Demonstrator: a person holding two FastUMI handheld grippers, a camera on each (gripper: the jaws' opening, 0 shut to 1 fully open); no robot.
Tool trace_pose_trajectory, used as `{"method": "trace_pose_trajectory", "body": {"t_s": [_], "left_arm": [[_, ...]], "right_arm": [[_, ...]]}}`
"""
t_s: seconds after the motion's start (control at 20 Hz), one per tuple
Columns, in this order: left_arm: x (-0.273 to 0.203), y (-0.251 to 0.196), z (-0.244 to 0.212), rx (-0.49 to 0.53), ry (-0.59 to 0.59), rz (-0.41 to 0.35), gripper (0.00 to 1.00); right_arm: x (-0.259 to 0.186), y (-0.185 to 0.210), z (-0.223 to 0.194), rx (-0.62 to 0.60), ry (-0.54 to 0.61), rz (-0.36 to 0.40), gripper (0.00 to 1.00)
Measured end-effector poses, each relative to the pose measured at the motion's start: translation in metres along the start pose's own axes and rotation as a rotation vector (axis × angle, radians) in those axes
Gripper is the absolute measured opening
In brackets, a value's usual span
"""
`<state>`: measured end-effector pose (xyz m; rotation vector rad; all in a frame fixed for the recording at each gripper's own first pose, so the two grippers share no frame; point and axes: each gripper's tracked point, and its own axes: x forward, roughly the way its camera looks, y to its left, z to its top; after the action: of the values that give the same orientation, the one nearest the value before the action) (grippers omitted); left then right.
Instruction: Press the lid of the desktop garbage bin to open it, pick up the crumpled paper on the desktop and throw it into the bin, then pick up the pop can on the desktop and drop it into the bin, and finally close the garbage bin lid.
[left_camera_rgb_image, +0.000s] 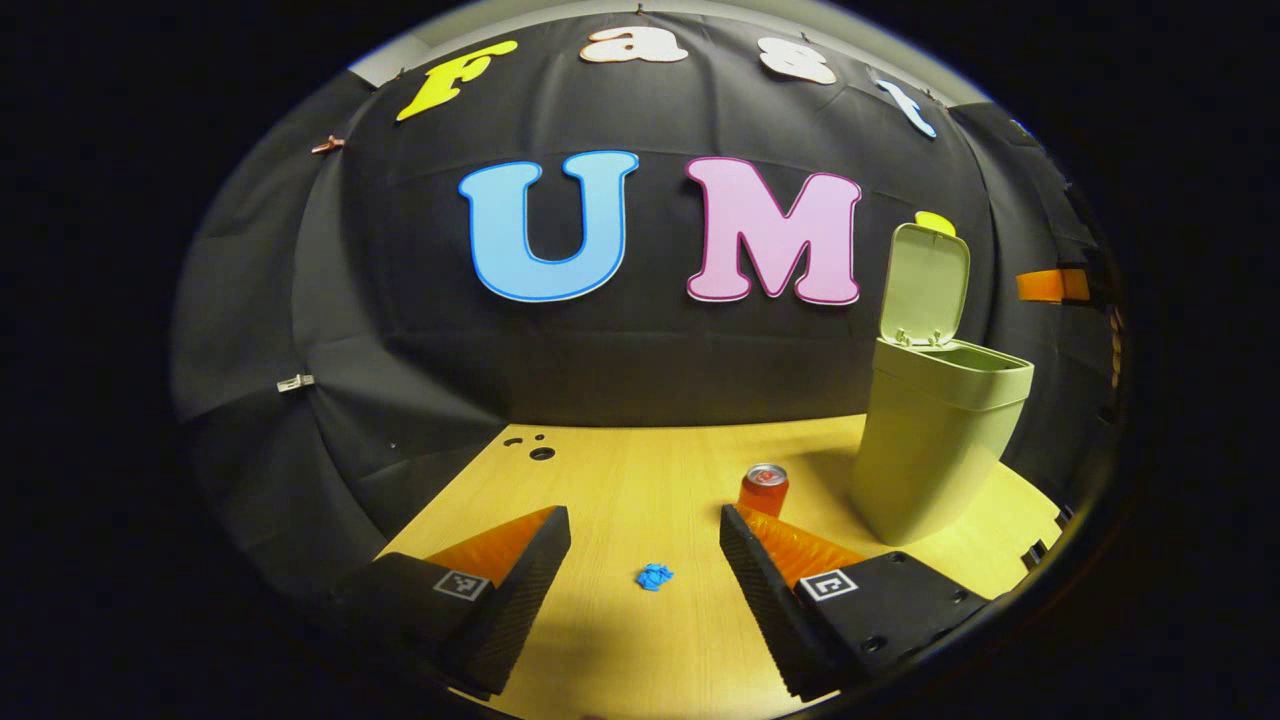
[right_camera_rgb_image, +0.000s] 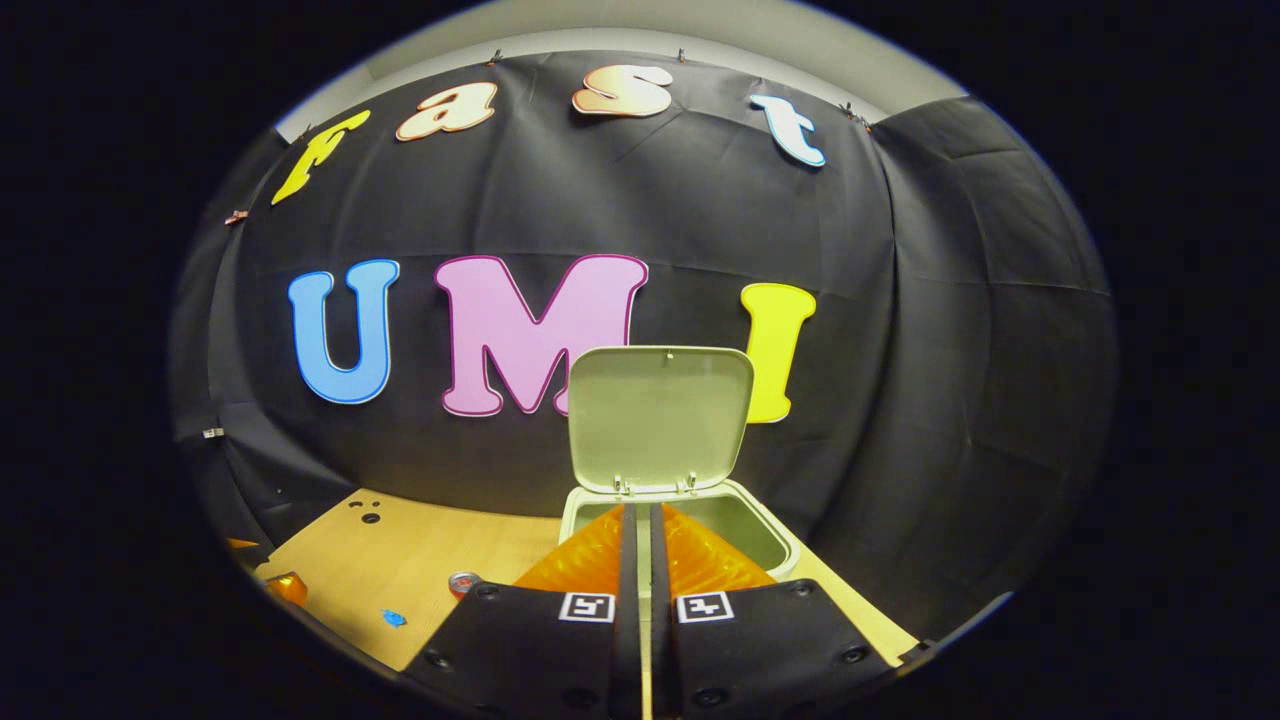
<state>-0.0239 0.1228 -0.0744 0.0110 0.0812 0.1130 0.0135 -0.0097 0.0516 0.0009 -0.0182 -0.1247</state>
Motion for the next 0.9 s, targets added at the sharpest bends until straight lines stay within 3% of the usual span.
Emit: {"method": "trace_pose_trajectory", "body": {"t_s": [0.3,0.4,0.45,0.55,0.9], "left_arm": [[0.003,0.022,-0.014,0.001,0.024,0.018,0.97],[0.010,0.024,-0.019,-0.003,0.040,0.008,0.97],[0.014,0.023,-0.023,-0.009,0.048,0.002,0.97],[0.027,0.021,-0.031,-0.017,0.068,-0.006,0.96],[0.079,0.006,-0.075,-0.051,0.174,-0.055,0.97]], "right_arm": [[-0.021,0.013,-0.013,-0.025,0.022,0.023,0.40],[-0.027,0.015,-0.017,-0.021,0.028,0.046,0.77],[-0.030,0.014,-0.018,-0.021,0.032,0.043,0.88],[-0.034,0.005,-0.020,-0.034,0.036,0.018,0.98],[-0.052,-0.014,-0.048,-0.032,0.120,-0.025,0.98]]}}
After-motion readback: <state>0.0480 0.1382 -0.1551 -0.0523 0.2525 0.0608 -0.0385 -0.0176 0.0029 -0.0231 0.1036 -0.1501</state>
